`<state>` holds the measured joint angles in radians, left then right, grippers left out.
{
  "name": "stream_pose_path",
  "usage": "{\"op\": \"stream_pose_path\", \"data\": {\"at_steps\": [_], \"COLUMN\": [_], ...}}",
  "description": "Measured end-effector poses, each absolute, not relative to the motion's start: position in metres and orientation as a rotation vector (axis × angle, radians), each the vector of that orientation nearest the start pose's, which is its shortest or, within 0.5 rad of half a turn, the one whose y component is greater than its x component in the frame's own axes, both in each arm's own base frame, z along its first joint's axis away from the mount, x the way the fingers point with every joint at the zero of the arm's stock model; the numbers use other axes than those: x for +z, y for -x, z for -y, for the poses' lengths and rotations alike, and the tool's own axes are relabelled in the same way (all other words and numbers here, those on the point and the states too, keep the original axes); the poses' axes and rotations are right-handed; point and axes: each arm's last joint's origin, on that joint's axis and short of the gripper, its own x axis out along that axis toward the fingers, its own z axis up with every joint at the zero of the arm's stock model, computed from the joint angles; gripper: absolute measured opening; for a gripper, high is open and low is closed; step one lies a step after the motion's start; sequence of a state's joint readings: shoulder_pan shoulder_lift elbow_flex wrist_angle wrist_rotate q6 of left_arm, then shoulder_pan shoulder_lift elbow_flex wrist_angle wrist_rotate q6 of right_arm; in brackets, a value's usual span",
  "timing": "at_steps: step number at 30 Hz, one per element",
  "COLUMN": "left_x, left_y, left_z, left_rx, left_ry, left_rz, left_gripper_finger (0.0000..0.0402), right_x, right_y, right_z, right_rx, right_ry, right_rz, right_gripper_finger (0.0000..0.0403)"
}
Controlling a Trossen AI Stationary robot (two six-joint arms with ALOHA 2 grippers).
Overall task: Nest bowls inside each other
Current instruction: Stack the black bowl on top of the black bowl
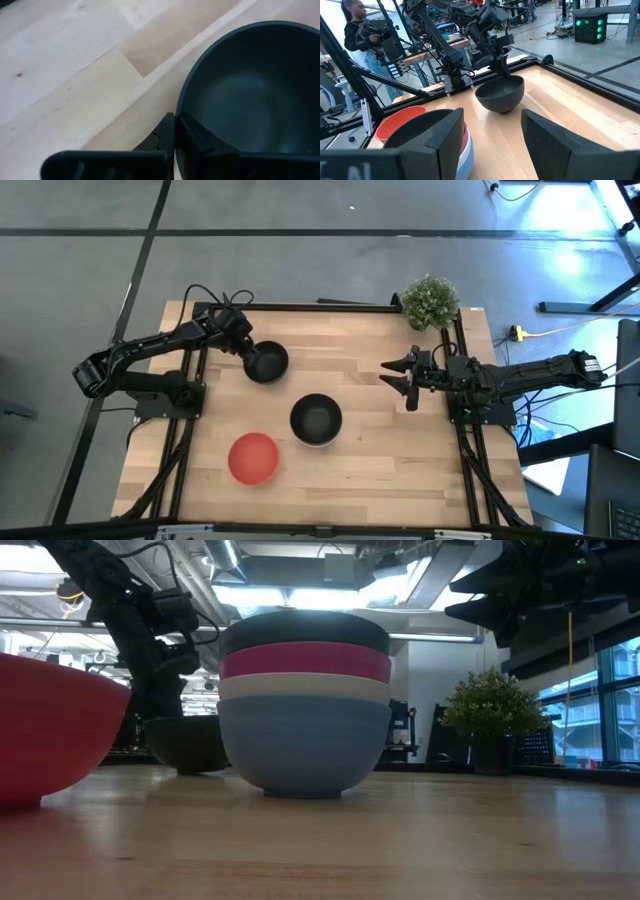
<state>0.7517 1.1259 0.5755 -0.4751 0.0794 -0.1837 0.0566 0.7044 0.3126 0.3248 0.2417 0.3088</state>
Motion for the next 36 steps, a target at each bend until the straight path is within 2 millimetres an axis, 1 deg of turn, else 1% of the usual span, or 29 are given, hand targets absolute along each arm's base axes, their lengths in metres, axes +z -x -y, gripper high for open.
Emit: {"op": "stream_pose_path", "data": {"at_steps": [5, 7, 9, 12, 14, 16, 18, 21, 24, 27, 30, 36], "left_x": [0.185, 0.191, 0.204, 0.233, 0.258, 0.283, 0.306, 0.335, 0.353, 0.36, 0.356, 0.346], "left_y": [-0.148, -0.151, -0.156, -0.164, -0.169, -0.171, -0.174, -0.181, -0.19, -0.201, -0.215, -0.256], "left_z": [-0.133, -0.135, -0.138, -0.144, -0.147, -0.147, -0.142, -0.127, -0.111, -0.098, -0.087, -0.07], "left_rx": [0.647, 0.629, 0.595, 0.535, 0.508, 0.48, 0.451, 0.378, 0.322, 0.306, 0.291, 0.189], "left_ry": [0.599, 0.593, 0.58, 0.548, 0.521, 0.517, 0.508, 0.468, 0.453, 0.439, 0.429, 0.393], "left_rz": [-0.868, -0.85, -0.809, -0.736, -0.692, -0.674, -0.671, -0.653, -0.634, -0.666, -0.759, -0.85], "left_gripper_finger": [0.0002, 0.0002, 0.0002, 0.0002, 0.0001, 0.0001, 0.0001, 0.0001, 0.0001, 0.0, 0.0, 0.0], "right_x": [0.23, 0.23, 0.23, 0.23, 0.23, 0.23, 0.23, 0.23, 0.229, 0.229, 0.229, 0.229], "right_y": [-0.164, -0.164, -0.164, -0.164, -0.164, -0.164, -0.164, -0.164, -0.164, -0.164, -0.164, -0.164], "right_z": [-0.002, -0.002, -0.002, -0.002, -0.002, -0.002, -0.002, -0.002, -0.002, -0.002, -0.002, -0.002], "right_rx": [-0.194, -0.194, -0.194, -0.194, -0.194, -0.194, -0.194, -0.195, -0.195, -0.195, -0.195, -0.196], "right_ry": [-0.298, -0.298, -0.298, -0.298, -0.298, -0.298, -0.298, -0.297, -0.297, -0.296, -0.296, -0.298], "right_rz": [-0.038, -0.038, -0.038, -0.038, -0.038, -0.039, -0.039, -0.041, -0.043, -0.043, -0.044, -0.042], "right_gripper_finger": [0.02, 0.02, 0.02, 0.02, 0.02, 0.02, 0.02, 0.02, 0.02, 0.02, 0.02, 0.02]}}
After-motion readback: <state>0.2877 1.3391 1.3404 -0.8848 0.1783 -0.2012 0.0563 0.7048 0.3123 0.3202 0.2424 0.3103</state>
